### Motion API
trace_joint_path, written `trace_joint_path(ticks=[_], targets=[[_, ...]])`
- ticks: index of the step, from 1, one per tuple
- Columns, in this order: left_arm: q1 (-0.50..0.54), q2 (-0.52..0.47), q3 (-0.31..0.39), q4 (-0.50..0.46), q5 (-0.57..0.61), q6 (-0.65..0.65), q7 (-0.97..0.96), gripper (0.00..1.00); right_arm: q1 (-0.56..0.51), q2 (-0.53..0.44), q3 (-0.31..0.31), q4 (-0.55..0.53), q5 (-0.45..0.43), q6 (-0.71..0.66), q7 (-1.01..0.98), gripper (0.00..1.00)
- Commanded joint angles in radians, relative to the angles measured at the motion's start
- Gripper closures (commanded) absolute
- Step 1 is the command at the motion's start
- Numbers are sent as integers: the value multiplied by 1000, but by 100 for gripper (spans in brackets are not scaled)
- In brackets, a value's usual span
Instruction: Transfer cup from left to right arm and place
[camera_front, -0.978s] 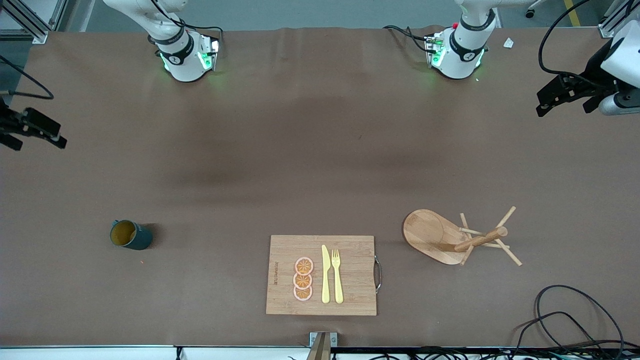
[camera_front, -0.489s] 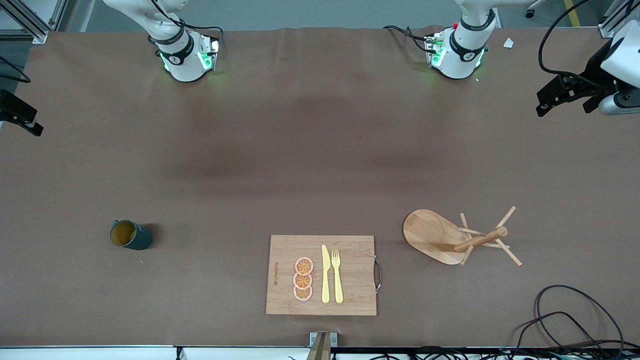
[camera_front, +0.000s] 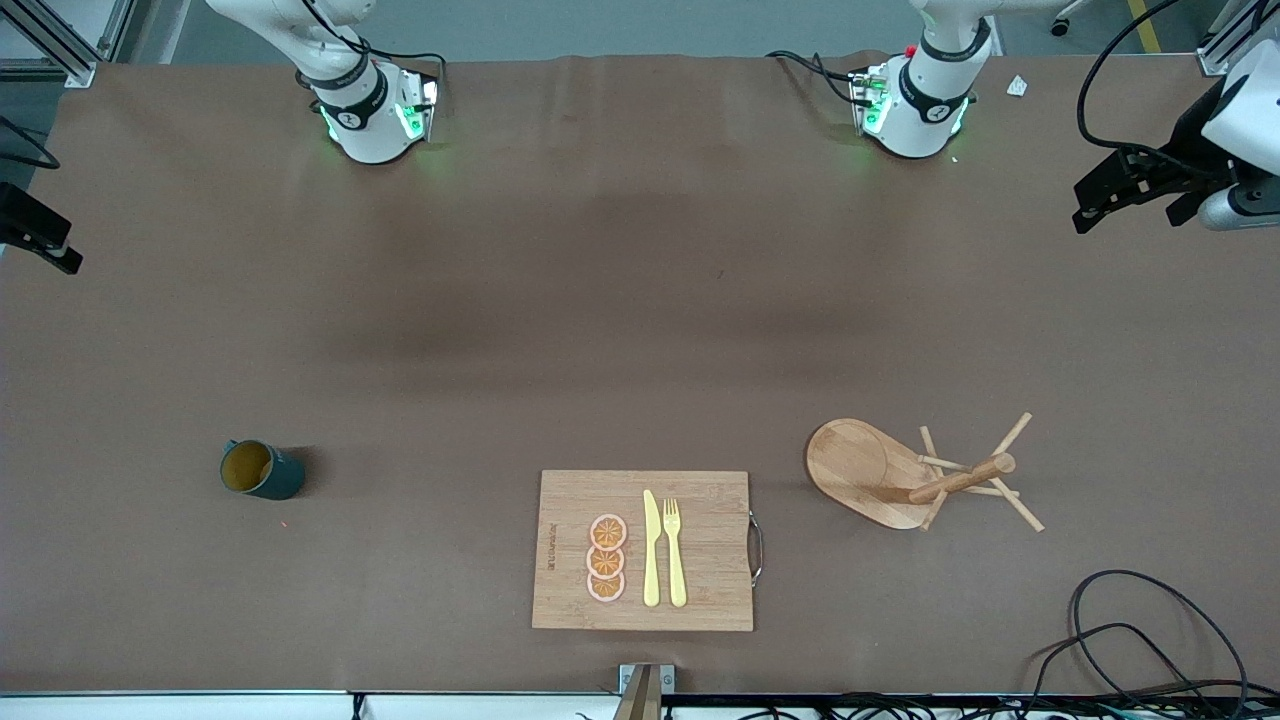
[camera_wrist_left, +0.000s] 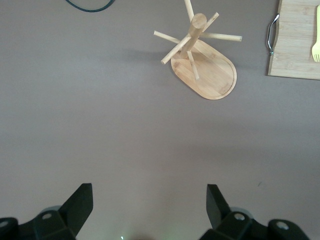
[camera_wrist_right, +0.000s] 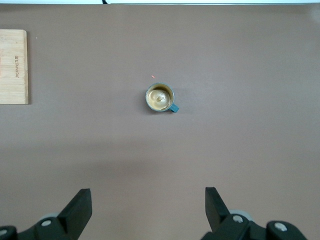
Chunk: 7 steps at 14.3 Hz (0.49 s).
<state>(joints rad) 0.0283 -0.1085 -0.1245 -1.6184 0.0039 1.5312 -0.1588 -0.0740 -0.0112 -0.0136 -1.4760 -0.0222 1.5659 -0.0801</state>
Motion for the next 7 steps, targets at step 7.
trace_joint_path(ticks=[7], targets=[[5,-2,-9,35,8,-40,13,0,-13,10,10,28,-2,-27,17,0]])
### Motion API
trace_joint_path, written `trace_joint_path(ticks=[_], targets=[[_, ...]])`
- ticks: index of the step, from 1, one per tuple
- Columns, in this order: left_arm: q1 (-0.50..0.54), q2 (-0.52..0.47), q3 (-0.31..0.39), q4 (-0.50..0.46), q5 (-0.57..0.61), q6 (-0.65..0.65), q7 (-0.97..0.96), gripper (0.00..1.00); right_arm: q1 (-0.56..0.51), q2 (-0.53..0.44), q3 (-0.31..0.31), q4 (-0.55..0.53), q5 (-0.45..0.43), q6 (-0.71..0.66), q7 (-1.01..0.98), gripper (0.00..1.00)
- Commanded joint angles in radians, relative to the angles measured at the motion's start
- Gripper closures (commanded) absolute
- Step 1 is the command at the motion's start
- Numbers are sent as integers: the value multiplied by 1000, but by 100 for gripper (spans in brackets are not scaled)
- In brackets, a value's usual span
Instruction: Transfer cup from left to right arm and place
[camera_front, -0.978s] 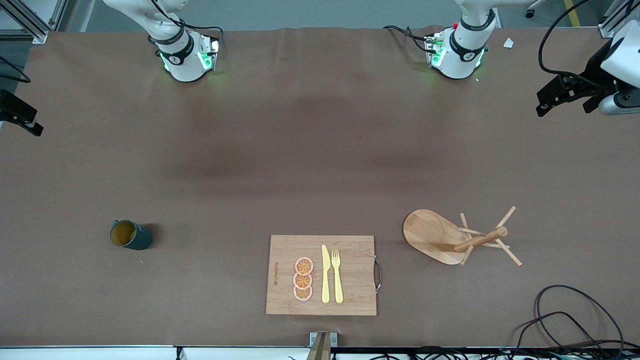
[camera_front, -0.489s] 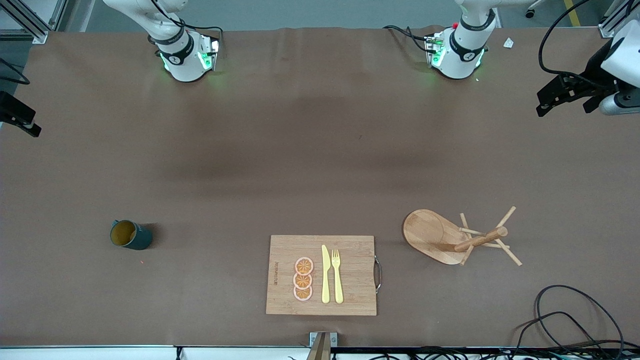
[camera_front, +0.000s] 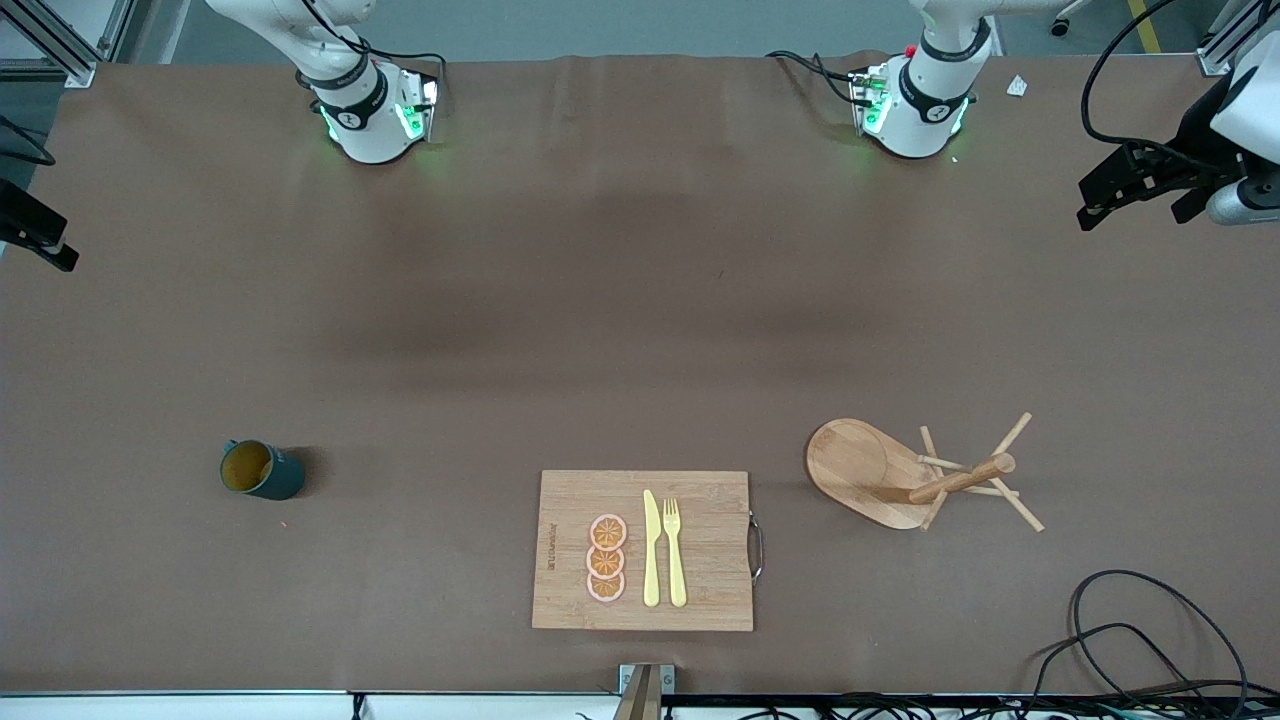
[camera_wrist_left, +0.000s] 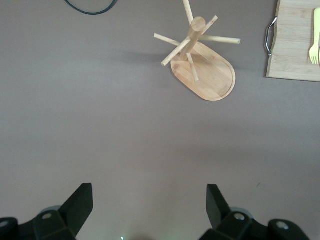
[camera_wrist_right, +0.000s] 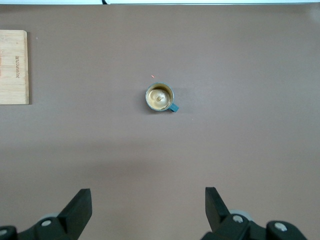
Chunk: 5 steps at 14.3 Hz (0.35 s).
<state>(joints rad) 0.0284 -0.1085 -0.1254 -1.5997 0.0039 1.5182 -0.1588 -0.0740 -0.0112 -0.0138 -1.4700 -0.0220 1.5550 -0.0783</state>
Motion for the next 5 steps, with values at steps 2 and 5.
trace_joint_path(ticks=[2,5], targets=[[-4,1,-13,17,8,-36,13,0,-15,10,11,25,-6,-15,15,0],[-21,4,-20,15,8,-47,18,0,-16,10,11,25,-7,-15,17,0]])
